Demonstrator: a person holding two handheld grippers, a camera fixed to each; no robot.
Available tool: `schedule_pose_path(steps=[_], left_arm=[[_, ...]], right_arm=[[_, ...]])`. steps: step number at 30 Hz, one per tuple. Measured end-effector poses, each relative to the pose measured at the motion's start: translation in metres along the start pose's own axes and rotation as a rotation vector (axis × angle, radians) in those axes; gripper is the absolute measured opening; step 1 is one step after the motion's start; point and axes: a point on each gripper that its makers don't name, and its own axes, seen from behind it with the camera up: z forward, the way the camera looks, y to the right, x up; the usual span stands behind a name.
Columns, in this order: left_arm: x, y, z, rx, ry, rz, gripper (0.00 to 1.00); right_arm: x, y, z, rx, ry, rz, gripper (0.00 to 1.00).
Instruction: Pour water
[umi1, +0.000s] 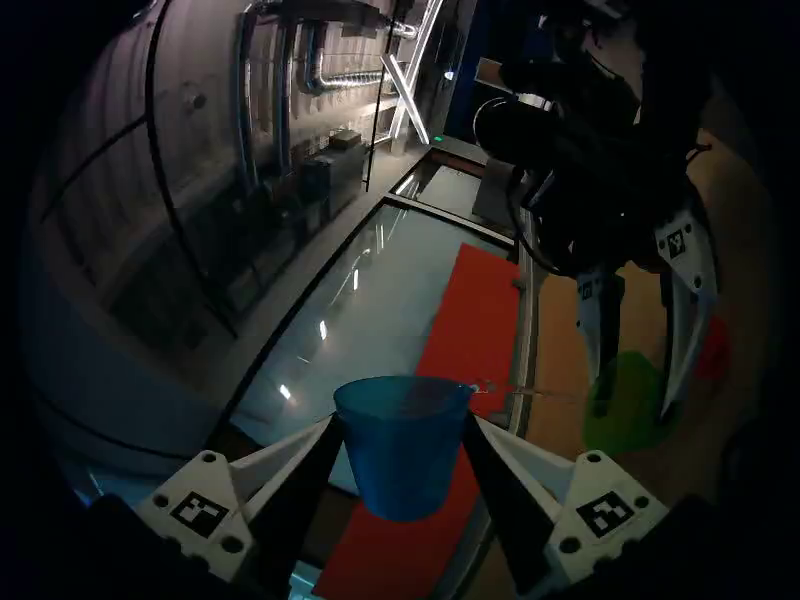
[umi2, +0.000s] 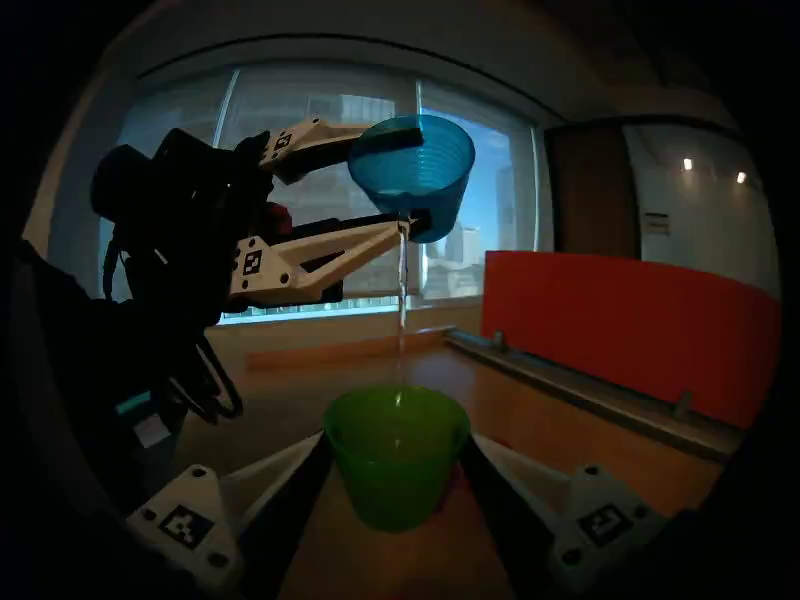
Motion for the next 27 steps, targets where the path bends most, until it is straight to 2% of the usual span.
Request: schedule_pose_path(steps=[27], left_arm=[[0.0039,0.0056,-0.0005,-0.033,-0.004,0.051,0.84]], right_arm=[[-0.0003,0.0001,-0.0014,-0.004,0.007,0.000,0.90]])
